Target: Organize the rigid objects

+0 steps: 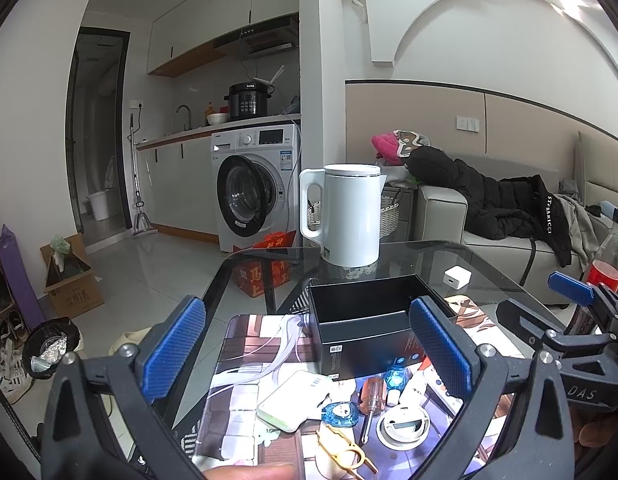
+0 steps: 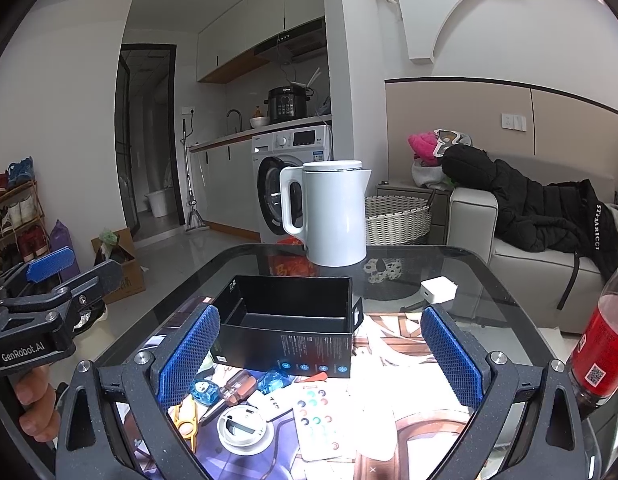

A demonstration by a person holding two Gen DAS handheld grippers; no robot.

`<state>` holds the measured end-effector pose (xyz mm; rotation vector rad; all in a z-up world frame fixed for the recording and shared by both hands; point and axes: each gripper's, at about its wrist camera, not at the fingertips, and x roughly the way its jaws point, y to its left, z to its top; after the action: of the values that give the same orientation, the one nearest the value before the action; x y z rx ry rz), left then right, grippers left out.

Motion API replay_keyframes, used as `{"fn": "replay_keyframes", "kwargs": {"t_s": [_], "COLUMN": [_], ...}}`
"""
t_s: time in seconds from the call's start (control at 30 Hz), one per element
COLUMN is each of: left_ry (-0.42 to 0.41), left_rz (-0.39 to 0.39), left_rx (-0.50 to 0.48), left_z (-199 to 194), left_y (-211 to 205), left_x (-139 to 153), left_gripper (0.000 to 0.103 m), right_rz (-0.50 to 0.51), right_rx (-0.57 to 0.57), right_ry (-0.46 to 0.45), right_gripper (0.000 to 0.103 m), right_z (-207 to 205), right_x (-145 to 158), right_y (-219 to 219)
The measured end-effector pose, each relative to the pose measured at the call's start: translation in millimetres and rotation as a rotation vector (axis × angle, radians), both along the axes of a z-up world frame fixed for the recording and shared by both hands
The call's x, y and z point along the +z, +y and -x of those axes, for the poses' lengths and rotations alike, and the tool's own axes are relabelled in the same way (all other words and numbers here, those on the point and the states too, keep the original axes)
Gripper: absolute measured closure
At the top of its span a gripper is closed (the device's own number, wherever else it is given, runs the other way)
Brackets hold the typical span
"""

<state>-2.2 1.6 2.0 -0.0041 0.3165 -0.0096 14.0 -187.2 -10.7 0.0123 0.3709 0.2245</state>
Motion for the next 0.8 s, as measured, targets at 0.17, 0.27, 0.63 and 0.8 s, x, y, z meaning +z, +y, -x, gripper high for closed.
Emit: {"fn": "replay_keyframes", "kwargs": {"t_s": [0.17,0.27,0.63,0.8], "left_ry": [0.001,0.008,0.060,0.090], "left_rz": [-0.001,-0.008,0.025,0.031], "left_rx": [0.001,0.013,0.000,-0.011], "left_z": [0,-1,-7,-13], "left_y": [0,-1,5,7], "left_x": [0,-1,-4,-6], "left_gripper": [0.000,0.000,0.000,0.000], "right_rz": [0.002,0.003,0.017,0.042], "right_rx": [0.001,0.003,0.006,0.010], "right_ry": [0.001,0.001,-0.004,-0.008], "right_gripper": [0.000,0.000,0.000,0.000], "right_z": [0,1,0,0], "right_x": [0,1,3,4], "right_y": [0,0,-1,2]}}
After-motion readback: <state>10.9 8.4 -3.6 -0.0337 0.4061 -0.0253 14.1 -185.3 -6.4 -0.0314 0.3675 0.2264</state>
